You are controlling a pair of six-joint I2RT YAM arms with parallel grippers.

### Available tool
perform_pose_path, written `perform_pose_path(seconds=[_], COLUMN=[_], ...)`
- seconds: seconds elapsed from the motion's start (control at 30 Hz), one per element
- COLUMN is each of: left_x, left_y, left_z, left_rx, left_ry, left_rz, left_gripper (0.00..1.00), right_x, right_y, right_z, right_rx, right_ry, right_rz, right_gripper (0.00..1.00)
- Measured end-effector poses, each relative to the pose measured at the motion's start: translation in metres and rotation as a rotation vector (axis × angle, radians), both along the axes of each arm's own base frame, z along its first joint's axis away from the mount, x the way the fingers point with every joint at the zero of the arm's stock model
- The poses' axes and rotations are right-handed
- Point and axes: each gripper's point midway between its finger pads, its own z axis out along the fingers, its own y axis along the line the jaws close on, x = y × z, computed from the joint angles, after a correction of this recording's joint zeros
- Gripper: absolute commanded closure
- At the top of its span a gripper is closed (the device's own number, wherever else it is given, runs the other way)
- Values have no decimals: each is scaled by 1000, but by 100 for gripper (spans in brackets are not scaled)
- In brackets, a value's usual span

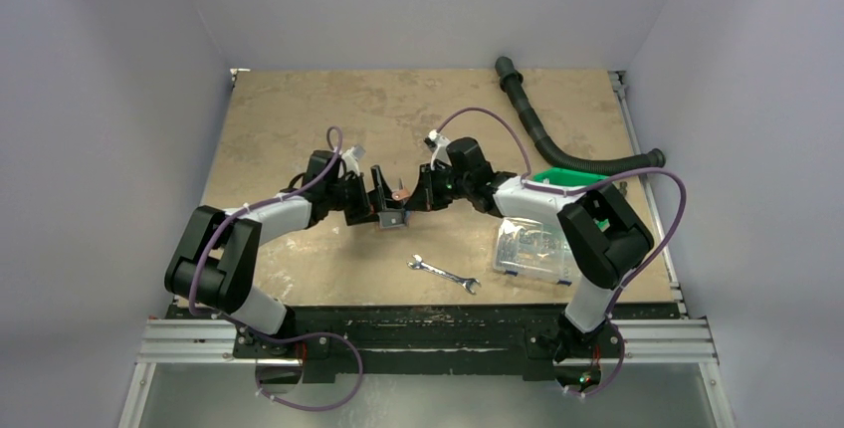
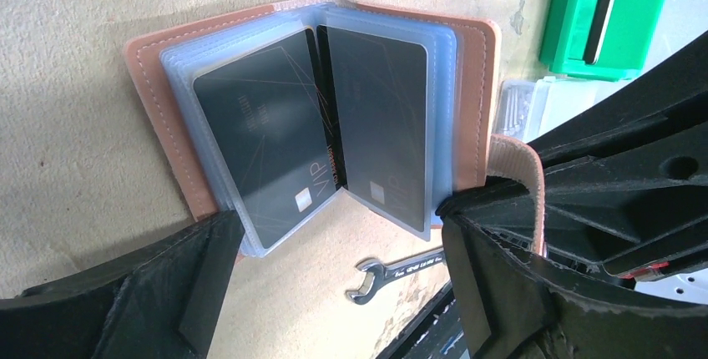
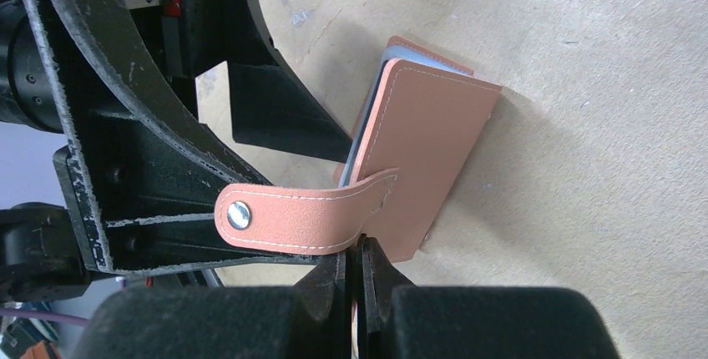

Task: Put the credit cards into the card holder
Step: Turn over the card slot in the card holder.

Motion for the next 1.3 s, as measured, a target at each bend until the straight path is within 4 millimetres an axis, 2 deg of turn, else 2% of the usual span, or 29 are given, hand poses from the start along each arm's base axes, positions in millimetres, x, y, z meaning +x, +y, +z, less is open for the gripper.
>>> perform_pose_path(seconds=[0.13,0.33,0.63,0.87,1.13,1.3], left_x=[0,0,-1,-6,-6,-4], left_y=[-1,0,5,17,38,47], left_z=[0,-3,-10,-14,7,13], left_rx=[-2,19,63,119,186,215], left_ry=[-3,-5,-2,21,-31,-41], left_rz=[-3,3,11,38,78,89], left_gripper=[1,13,20,15,12,12], right_x=[-1,-1,-2,-1,-3,-3], right_y=[0,-1,0,-1,0,2], right_z=[-2,-3,-2,-2,-1,1], right_rx=[-7,-19,-17,-17,-9,3], right_ry=[4,5,5,5,11,9], right_rz=[1,-5,-2,-4,9,14], right_gripper=[100,100,100,100,100,100])
